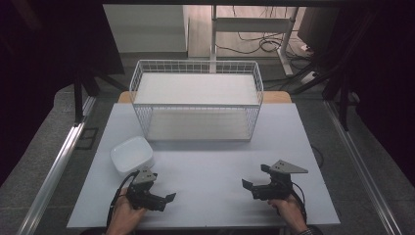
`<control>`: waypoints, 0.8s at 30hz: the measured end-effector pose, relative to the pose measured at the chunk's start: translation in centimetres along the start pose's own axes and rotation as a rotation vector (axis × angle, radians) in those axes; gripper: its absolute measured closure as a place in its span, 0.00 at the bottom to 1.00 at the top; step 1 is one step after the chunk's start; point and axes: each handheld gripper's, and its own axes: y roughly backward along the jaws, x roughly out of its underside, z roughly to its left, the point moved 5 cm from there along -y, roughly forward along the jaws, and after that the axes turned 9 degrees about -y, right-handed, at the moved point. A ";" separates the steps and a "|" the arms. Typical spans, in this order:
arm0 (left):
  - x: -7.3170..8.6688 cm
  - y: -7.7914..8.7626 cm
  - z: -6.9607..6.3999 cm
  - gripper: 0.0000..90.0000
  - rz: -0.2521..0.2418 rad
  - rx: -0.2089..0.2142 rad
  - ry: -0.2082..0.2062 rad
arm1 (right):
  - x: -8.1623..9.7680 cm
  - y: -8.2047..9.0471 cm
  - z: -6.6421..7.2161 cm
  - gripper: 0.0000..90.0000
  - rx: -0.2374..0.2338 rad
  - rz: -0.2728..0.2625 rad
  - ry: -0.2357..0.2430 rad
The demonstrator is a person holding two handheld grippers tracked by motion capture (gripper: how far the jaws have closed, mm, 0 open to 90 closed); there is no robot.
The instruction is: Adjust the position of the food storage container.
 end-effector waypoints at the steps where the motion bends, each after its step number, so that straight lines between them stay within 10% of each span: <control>1: 0.0 0.1 0.2 0.00 -0.010 -0.001 0.003 | 0.1 -0.1 -0.1 0.00 0.005 0.010 0.013; 24: -0.2 -0.5 0.9 0.03 -0.032 0.011 -0.008 | 0.3 -0.7 0.3 0.00 0.042 0.062 0.094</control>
